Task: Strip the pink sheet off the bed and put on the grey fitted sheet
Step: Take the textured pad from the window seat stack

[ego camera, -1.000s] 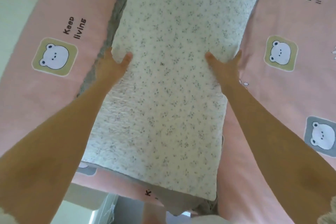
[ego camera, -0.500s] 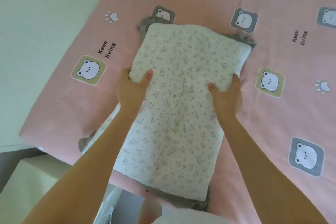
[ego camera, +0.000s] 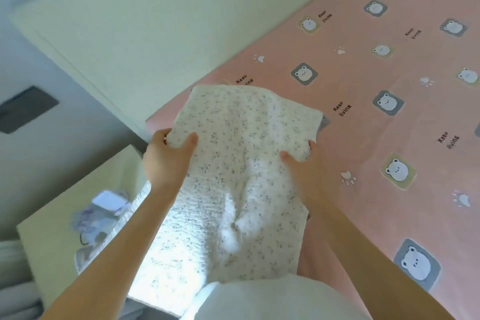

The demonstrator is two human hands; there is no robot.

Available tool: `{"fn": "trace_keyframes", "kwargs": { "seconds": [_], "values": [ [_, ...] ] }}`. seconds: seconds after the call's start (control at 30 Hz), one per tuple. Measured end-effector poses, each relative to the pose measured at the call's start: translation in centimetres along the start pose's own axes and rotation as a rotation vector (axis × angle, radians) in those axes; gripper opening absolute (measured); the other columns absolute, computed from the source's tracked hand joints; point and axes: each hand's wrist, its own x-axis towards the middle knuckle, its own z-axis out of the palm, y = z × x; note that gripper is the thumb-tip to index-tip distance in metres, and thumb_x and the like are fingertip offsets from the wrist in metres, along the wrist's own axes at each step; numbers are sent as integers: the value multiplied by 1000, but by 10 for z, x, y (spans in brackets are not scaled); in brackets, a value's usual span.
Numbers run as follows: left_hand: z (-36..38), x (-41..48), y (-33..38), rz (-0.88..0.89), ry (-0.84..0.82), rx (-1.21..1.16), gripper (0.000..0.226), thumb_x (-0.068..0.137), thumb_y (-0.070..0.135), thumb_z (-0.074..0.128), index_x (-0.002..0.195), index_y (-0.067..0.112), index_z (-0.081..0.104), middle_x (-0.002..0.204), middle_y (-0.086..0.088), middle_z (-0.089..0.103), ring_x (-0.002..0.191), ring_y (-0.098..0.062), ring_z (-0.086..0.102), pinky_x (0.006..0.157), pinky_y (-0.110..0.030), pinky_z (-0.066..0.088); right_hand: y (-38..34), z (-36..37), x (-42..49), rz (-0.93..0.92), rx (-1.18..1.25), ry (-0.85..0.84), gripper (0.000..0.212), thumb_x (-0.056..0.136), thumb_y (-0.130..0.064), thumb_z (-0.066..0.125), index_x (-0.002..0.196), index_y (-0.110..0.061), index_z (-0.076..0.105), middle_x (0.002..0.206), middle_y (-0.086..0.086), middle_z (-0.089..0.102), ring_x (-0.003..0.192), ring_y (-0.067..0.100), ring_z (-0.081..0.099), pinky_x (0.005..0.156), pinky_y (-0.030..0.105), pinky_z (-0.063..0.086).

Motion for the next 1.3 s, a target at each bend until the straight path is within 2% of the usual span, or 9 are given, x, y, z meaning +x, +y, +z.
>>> {"fn": "trace_keyframes", "kwargs": {
  "seconds": [0.17, 0.37, 0.47, 0.63, 0.7, 0.77, 0.93, 1.13, 1.3],
  "values": [
    [-101, -73, -33, -94, 232, -38, 46, 81, 39, 69, 118, 14, 58, 90, 7, 60, 76, -10, 53, 54, -18, 35, -15, 17, -89, -194, -149, -170, 70, 67, -56, 65, 129, -31, 45, 114, -15, 62, 101, 11, 62, 88, 42, 53],
    [-206, -203, -89, -161, 474, -100, 37, 79, 39, 70, 108, 18, 60, 80, 18, 55, 78, -9, 54, 67, -24, 40, -9, 13, -225, -405, -250, -303, 62, 76, -45, 69, 130, -27, 45, 121, -9, 61, 110, 19, 59, 92, 37, 48],
    [-247, -275, -115, -203, 581, -115, 33, 78, 39, 69, 104, 22, 60, 79, 20, 54, 78, -7, 55, 69, -23, 40, 6, 6, -297, -471, -308, -356, 71, 80, -44, 68, 140, -22, 37, 136, -3, 52, 122, 24, 52, 95, 36, 42],
    [-313, -404, -159, -322, 785, -89, 33, 74, 40, 68, 102, 23, 62, 80, 15, 61, 80, -10, 59, 69, -26, 46, 46, -10, -414, -582, -401, -607, 79, 83, -42, 67, 147, -18, 29, 148, 1, 40, 134, 25, 40, 102, 36, 36],
    [-333, -454, -170, -368, 851, -47, 26, 74, 39, 67, 95, 25, 62, 75, 15, 59, 76, -9, 56, 60, -21, 40, 66, -18, -450, -595, -440, -714, 79, 84, -41, 66, 147, -16, 28, 150, 2, 37, 135, 26, 39, 103, 36, 35],
    [-348, -501, -177, -407, 913, -5, 22, 74, 38, 67, 92, 25, 62, 72, 15, 57, 73, -9, 54, 56, -20, 36, 84, -24, -482, -607, -459, -824, 79, 85, -42, 65, 148, -16, 25, 151, 2, 35, 134, 26, 39, 102, 38, 37],
    [-363, -623, -186, -536, 1137, 50, 23, 73, 38, 69, 91, 26, 62, 80, 9, 63, 80, -14, 58, 65, -27, 40, 118, -51, -552, -682, -519, -1100, 77, 81, -42, 66, 145, -17, 30, 142, 3, 45, 125, 28, 48, 101, 44, 42],
    [-365, -771, -180, -678, 1389, 88, 25, 72, 40, 70, 90, 23, 66, 77, 8, 66, 78, -16, 64, 68, -33, 52, 165, -91, -632, -778, -548, -1401, 90, 52, -59, 58, 132, -21, 44, 119, -3, 61, 105, 24, 61, 89, 46, 52],
    [-376, -885, -180, -820, 1517, 204, 23, 76, 39, 69, 90, 22, 66, 81, 8, 66, 80, -14, 61, 71, -28, 49, 206, -137, -714, -823, -576, -1651, 84, 60, -52, 61, 134, -17, 44, 130, -2, 57, 118, 24, 55, 99, 47, 46]
  ]
}}
